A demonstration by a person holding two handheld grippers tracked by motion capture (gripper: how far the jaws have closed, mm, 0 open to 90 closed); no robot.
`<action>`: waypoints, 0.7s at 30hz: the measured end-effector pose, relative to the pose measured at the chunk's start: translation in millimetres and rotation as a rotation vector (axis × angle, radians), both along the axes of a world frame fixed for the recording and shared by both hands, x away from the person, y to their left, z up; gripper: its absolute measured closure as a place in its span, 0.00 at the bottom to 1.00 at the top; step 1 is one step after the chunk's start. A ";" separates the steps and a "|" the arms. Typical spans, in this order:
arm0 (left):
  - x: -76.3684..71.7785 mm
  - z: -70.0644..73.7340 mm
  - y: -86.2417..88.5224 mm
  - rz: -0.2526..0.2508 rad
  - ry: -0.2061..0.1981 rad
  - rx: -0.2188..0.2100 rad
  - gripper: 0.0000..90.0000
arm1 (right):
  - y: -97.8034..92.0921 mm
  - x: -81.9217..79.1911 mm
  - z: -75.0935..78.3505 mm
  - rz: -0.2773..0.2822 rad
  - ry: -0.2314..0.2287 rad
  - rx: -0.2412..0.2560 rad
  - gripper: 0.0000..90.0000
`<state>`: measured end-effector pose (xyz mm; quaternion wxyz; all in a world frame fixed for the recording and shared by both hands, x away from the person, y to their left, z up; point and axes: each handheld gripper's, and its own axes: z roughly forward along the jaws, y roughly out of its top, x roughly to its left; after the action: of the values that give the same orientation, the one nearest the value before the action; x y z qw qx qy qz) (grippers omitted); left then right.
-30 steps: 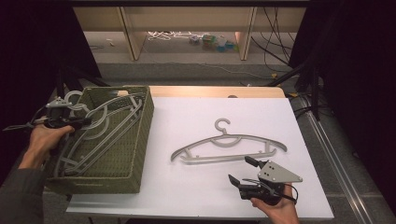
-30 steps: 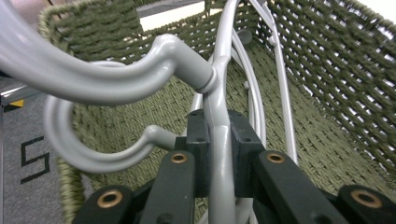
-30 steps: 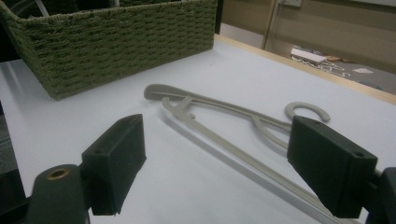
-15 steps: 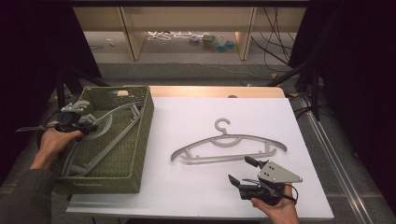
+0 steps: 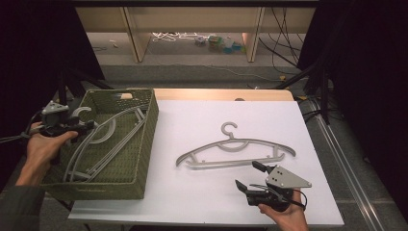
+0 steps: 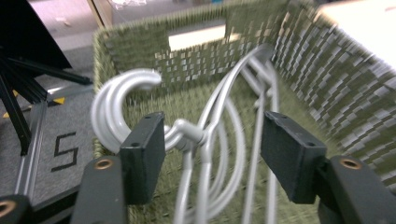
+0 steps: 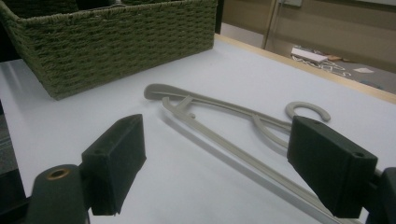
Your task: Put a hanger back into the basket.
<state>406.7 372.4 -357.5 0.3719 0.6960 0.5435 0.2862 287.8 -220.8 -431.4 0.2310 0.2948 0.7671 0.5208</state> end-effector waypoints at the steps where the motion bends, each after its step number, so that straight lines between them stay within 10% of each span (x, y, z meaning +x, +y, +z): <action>1: -5.3 4.3 -0.6 0.007 -0.009 -0.028 0.43 | 0.0 -0.1 0.0 0.000 0.000 0.001 0.22; 9: -39.0 24.8 -13.9 -0.011 -0.083 -0.130 0.37 | 0.2 -0.8 0.1 -0.004 0.009 0.004 0.22; 21: -82.3 15.2 -89.8 -0.184 -0.278 -0.274 0.30 | 0.1 -0.4 0.0 -0.003 0.001 0.004 0.22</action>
<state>324.4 282.6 -342.3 0.5591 0.6393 0.4550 0.2677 287.4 -220.7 -431.4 0.2308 0.2969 0.7658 0.5217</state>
